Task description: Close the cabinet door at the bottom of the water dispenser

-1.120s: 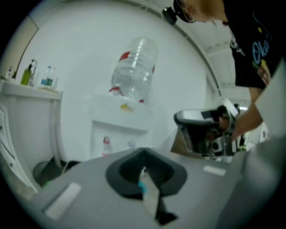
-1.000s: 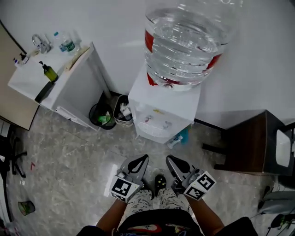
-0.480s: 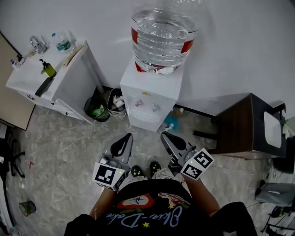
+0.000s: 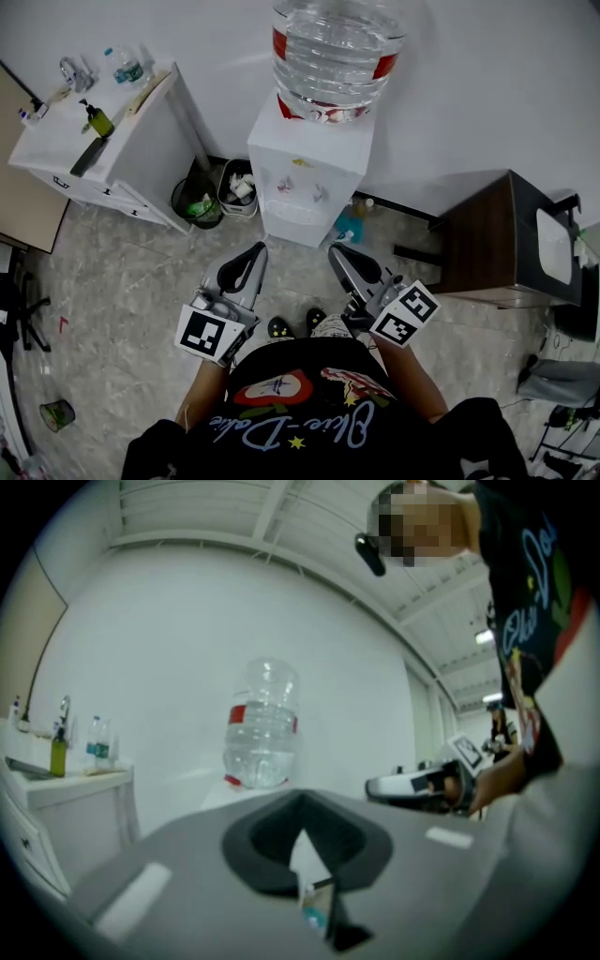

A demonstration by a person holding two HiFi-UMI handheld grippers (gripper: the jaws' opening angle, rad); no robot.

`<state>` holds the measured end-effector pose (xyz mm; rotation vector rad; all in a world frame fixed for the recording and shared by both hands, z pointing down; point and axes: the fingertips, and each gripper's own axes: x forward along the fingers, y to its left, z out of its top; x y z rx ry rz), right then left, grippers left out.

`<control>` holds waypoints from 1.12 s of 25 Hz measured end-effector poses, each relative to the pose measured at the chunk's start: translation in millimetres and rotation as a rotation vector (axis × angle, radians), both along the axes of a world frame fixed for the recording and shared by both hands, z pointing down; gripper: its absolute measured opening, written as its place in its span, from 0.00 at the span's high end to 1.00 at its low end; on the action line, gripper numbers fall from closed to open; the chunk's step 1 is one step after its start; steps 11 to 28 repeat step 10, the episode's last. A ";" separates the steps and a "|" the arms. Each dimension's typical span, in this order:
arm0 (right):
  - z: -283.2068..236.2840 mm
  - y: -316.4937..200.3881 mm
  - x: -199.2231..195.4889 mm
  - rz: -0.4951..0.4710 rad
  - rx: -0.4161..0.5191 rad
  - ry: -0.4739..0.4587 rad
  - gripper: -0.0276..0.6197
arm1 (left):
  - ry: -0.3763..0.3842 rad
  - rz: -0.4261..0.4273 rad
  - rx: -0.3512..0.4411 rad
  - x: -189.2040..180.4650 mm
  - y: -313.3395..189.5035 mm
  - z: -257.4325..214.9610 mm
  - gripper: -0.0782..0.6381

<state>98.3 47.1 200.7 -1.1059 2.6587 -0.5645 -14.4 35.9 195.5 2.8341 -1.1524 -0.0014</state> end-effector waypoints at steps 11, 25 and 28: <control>-2.6 0.6 -16.0 -0.034 0.007 0.008 0.93 | 0.027 -0.049 -0.047 -21.0 4.5 4.8 0.89; -2.6 0.6 -16.0 -0.034 0.007 0.008 0.93 | 0.027 -0.049 -0.047 -21.0 4.5 4.8 0.89; -2.6 0.6 -16.0 -0.034 0.007 0.008 0.93 | 0.027 -0.049 -0.047 -21.0 4.5 4.8 0.89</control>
